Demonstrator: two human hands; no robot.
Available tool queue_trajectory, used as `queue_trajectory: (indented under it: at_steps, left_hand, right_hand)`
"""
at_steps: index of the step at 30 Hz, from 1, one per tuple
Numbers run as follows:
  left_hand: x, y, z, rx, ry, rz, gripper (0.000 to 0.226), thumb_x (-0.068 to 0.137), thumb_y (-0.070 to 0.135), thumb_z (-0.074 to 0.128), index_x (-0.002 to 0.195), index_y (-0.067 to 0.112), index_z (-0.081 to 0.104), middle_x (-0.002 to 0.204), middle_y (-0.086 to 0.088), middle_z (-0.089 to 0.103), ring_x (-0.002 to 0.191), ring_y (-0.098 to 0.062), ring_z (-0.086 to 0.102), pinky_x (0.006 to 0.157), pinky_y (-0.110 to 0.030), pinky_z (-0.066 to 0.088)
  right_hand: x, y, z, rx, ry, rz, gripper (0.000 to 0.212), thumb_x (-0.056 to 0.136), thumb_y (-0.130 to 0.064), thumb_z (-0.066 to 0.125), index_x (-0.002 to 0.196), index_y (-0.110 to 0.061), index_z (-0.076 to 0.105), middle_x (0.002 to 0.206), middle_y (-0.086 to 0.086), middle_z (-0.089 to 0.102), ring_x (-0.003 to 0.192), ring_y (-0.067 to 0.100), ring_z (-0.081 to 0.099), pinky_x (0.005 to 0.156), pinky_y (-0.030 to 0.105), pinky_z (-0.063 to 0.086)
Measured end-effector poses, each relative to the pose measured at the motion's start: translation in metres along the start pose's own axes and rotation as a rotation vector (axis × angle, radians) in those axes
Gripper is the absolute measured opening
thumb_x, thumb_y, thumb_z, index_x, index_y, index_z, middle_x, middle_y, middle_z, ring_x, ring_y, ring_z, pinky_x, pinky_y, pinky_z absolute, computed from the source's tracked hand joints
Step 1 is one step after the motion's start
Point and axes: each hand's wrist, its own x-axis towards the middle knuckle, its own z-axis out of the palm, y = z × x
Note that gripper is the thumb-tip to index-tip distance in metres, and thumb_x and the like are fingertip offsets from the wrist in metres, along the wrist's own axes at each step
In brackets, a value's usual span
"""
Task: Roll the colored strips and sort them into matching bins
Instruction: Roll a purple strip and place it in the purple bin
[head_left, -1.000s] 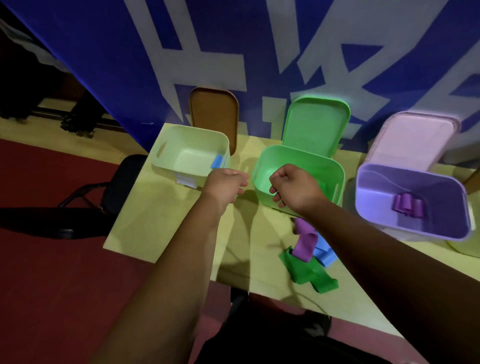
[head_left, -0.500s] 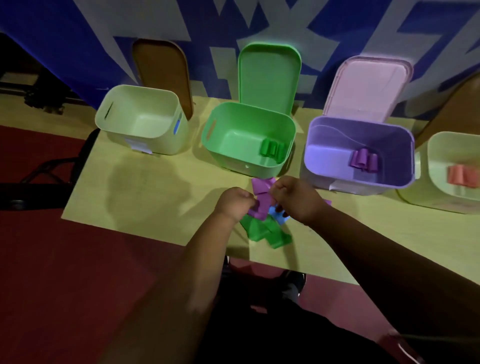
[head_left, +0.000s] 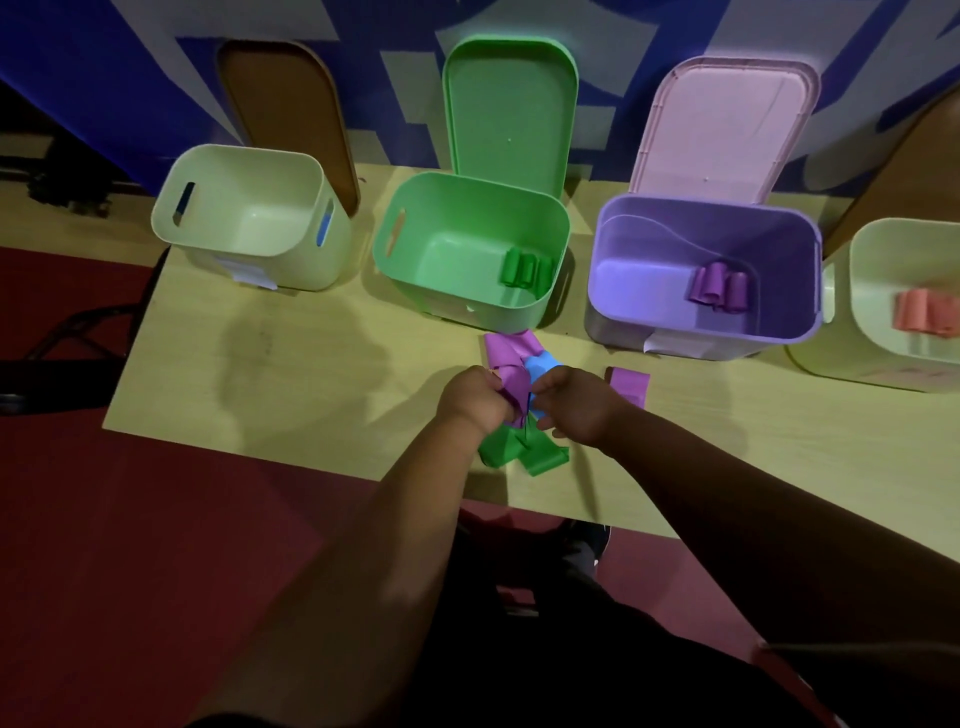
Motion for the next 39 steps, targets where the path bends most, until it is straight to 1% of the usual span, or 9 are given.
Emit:
queue_trajectory:
  at_steps: [4, 8, 11, 15, 20, 24, 28, 34, 39]
  left_hand:
    - [0.002, -0.006, 0.000, -0.094, -0.013, 0.031, 0.039, 0.074, 0.001, 0.089, 0.088, 0.028, 0.064, 0.107, -0.004, 0.074, 0.104, -0.030, 0.072, 0.095, -0.043, 0.061]
    - [0.002, -0.007, -0.004, -0.187, -0.076, 0.096, 0.045, 0.075, -0.012, 0.080, 0.092, 0.029, 0.067, 0.099, -0.006, 0.077, 0.100, -0.032, 0.075, 0.092, -0.046, 0.064]
    - [-0.001, -0.004, -0.011, -0.246, -0.131, 0.149, 0.057, 0.078, -0.013, 0.080, 0.114, 0.031, 0.070, 0.096, -0.004, 0.078, 0.099, -0.026, 0.077, 0.091, -0.037, 0.063]
    - [-0.008, 0.001, -0.025, -0.337, -0.098, 0.172, 0.066, 0.079, -0.011, 0.080, 0.118, 0.042, 0.069, 0.106, -0.006, 0.076, 0.104, -0.028, 0.075, 0.088, -0.037, 0.062]
    - [-0.024, 0.016, -0.054, -0.501, -0.059, 0.190, 0.059, 0.086, -0.012, 0.070, 0.135, 0.021, 0.064, 0.114, -0.011, 0.073, 0.098, -0.023, 0.071, 0.083, -0.032, 0.058]
    - [-0.040, 0.037, -0.082, -0.579, 0.042, 0.212, 0.038, 0.098, 0.003, 0.074, 0.136, 0.007, 0.067, 0.122, -0.014, 0.073, 0.101, -0.022, 0.072, 0.083, -0.028, 0.058]
    - [-0.060, 0.059, -0.125, -0.584, 0.141, 0.243, 0.032, 0.100, -0.007, 0.067, 0.129, 0.007, 0.069, 0.109, -0.012, 0.075, 0.085, -0.016, 0.072, 0.068, -0.021, 0.060]
    - [-0.099, 0.098, -0.198, -0.470, 0.159, 0.428, 0.027, 0.098, -0.005, 0.070, 0.115, 0.015, 0.076, 0.115, -0.013, 0.079, 0.098, -0.028, 0.078, 0.084, -0.044, 0.064]
    - [-0.140, 0.140, -0.246, -0.489, 0.099, 0.565, 0.033, 0.101, -0.011, 0.053, 0.124, 0.005, 0.071, 0.114, -0.012, 0.082, 0.104, -0.023, 0.078, 0.089, -0.035, 0.062]
  right_hand:
    - [0.008, 0.008, 0.008, 0.560, -0.042, -0.057, 0.053, 0.109, -0.002, 0.024, 0.072, -0.001, 0.061, 0.055, 0.011, 0.057, 0.042, 0.013, 0.060, 0.042, 0.020, 0.049]
    - [0.005, 0.005, 0.010, 0.601, -0.053, -0.087, 0.036, 0.110, 0.004, 0.026, 0.092, 0.000, 0.056, 0.056, 0.002, 0.058, 0.046, 0.006, 0.060, 0.046, 0.017, 0.047]
    - [-0.009, -0.009, 0.003, 0.467, -0.072, -0.128, 0.032, 0.103, 0.022, 0.038, 0.120, 0.005, 0.059, 0.084, 0.015, 0.065, 0.060, 0.001, 0.068, 0.058, 0.012, 0.049]
    - [-0.014, -0.019, -0.002, 0.439, -0.012, -0.094, 0.030, 0.093, 0.014, 0.071, 0.118, -0.003, 0.069, 0.119, 0.021, 0.072, 0.097, 0.031, 0.073, 0.090, 0.044, 0.062]
    - [-0.025, -0.057, -0.012, 0.724, -0.024, -0.069, 0.017, 0.101, 0.015, 0.057, 0.103, -0.002, 0.057, 0.087, 0.025, 0.066, 0.057, 0.027, 0.072, 0.056, 0.033, 0.061]
    - [-0.028, -0.094, -0.023, 0.848, -0.104, -0.072, 0.018, 0.107, 0.010, 0.040, 0.118, 0.002, 0.051, 0.083, 0.028, 0.070, 0.065, 0.033, 0.078, 0.057, 0.038, 0.066]
    - [-0.049, -0.129, -0.036, 0.715, -0.068, -0.184, 0.016, 0.105, 0.010, 0.047, 0.113, 0.000, 0.057, 0.101, 0.026, 0.072, 0.079, 0.031, 0.078, 0.068, 0.038, 0.067]
    - [-0.065, -0.180, -0.067, 0.415, 0.203, -0.393, 0.028, 0.100, -0.001, 0.053, 0.119, -0.018, 0.062, 0.090, 0.011, 0.070, 0.066, 0.024, 0.068, 0.062, 0.039, 0.058]
    - [-0.093, -0.224, -0.097, 0.202, 0.236, -0.599, 0.024, 0.093, -0.012, 0.070, 0.111, -0.028, 0.074, 0.089, -0.004, 0.071, 0.075, 0.013, 0.062, 0.073, 0.031, 0.051]
